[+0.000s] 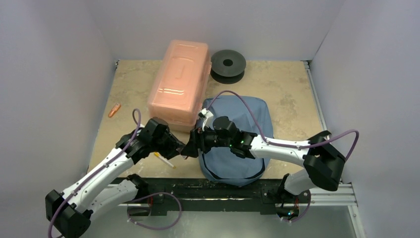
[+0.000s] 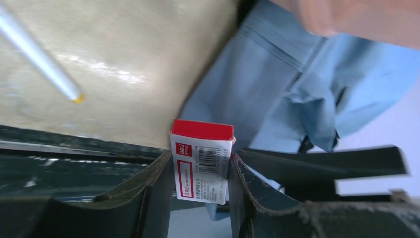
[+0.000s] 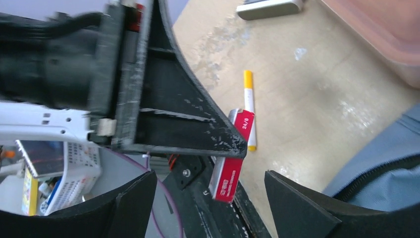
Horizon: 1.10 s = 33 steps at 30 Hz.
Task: Pack the student bag
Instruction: Pick up the stationery from the center of the board.
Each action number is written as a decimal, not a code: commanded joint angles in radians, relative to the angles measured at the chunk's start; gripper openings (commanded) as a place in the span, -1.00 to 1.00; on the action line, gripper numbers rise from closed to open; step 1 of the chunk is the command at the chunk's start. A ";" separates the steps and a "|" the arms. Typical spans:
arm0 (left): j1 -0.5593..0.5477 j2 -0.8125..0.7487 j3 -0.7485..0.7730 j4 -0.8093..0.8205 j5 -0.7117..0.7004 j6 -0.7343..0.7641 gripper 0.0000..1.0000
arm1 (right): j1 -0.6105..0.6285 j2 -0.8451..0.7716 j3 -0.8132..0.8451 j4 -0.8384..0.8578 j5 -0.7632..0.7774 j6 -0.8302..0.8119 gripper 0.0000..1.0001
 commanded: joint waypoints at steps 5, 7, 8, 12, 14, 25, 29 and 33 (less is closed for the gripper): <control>-0.110 0.077 0.094 0.149 -0.021 -0.126 -0.64 | 0.009 -0.098 -0.086 -0.026 0.171 0.053 0.41; -0.130 0.096 0.104 0.165 -0.024 -0.131 -0.64 | 0.009 -0.110 -0.092 -0.033 0.182 0.054 0.33; -0.138 0.105 0.112 0.163 -0.025 -0.133 -0.64 | 0.009 -0.119 -0.097 -0.036 0.193 0.057 0.27; -0.182 0.127 0.132 0.179 -0.034 -0.148 -0.61 | 0.009 -0.156 -0.120 -0.026 0.212 0.057 -0.14; -0.194 0.136 0.145 0.194 -0.037 -0.145 -0.59 | 0.009 -0.166 -0.128 -0.017 0.206 0.062 -0.37; -0.227 0.197 0.216 0.293 -0.020 -0.095 -0.45 | 0.009 -0.235 -0.152 -0.038 0.195 0.051 -1.00; -0.232 0.237 0.257 0.348 -0.011 0.041 0.27 | 0.008 -0.298 -0.143 -0.120 0.237 0.028 -1.00; -0.236 0.241 0.380 0.311 -0.074 0.392 0.81 | 0.007 -0.396 -0.101 -0.416 0.438 0.017 -1.00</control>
